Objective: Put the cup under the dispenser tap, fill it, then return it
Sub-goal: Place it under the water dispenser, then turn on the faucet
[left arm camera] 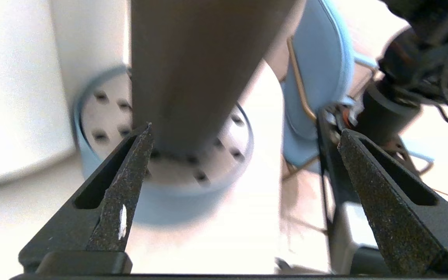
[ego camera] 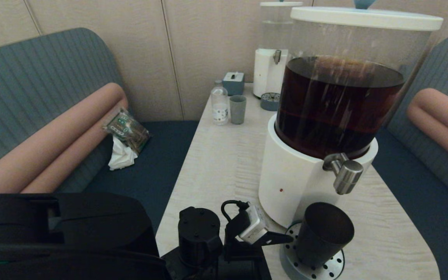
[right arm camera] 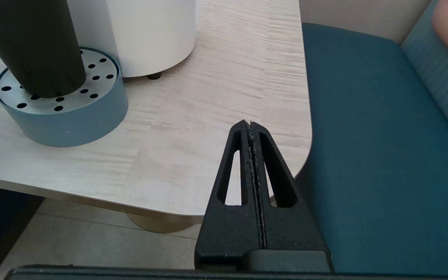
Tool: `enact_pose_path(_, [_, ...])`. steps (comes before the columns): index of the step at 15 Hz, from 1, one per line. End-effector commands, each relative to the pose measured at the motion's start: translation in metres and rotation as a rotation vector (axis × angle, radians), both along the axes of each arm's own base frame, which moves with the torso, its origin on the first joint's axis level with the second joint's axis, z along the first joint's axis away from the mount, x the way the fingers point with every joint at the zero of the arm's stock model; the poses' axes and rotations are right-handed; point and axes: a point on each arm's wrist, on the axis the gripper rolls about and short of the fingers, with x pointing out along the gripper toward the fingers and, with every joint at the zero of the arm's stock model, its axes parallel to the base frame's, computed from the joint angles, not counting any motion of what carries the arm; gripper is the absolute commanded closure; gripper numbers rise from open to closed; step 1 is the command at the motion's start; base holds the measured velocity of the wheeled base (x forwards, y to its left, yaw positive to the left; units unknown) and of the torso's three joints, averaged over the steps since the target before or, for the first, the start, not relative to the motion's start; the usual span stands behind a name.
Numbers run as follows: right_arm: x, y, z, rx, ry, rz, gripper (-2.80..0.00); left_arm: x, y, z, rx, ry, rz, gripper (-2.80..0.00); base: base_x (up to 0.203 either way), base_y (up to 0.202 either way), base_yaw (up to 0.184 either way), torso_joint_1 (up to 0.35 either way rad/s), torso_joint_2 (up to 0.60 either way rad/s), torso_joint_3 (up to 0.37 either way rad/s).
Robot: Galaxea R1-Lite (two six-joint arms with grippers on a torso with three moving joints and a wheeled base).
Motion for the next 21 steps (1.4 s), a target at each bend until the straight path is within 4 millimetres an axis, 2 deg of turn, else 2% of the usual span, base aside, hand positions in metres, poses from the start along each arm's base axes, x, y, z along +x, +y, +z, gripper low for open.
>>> enact_pose_path(1, [0.0,0.0,0.0,-0.001,-0.002,0.0,0.0,-0.01,0.011,0.011,-0.006,-0.004,-0.003,-2.8,0.0,0.0,0.0,0.0,0.0,0.0])
enact_pose_path(5, [0.0,0.0,0.0,-0.001,-0.002,0.0,0.0,-0.023,0.026,0.014,0.019,-0.014,-0.004,-2.8,0.0,0.0,0.0,0.0,0.0,0.0])
enact_pose_path(6, [0.0,0.0,0.0,-0.001,-0.002,0.0,0.0,-0.023,0.026,0.015,0.017,-0.022,-0.001,0.0,0.0,0.0,0.0,0.0,0.0,0.0])
enact_pose_path(12, [0.0,0.0,0.0,-0.001,-0.002,0.0,0.0,-0.017,0.019,0.014,0.006,-0.019,0.005,0.0,0.0,0.0,0.0,0.0,0.0,0.0])
enact_pose_path(21, [0.0,0.0,0.0,-0.001,-0.003,0.0,0.0,0.002,-0.003,-0.005,0.004,-0.013,0.003,0.0,0.0,0.0,0.0,0.0,0.0,0.0])
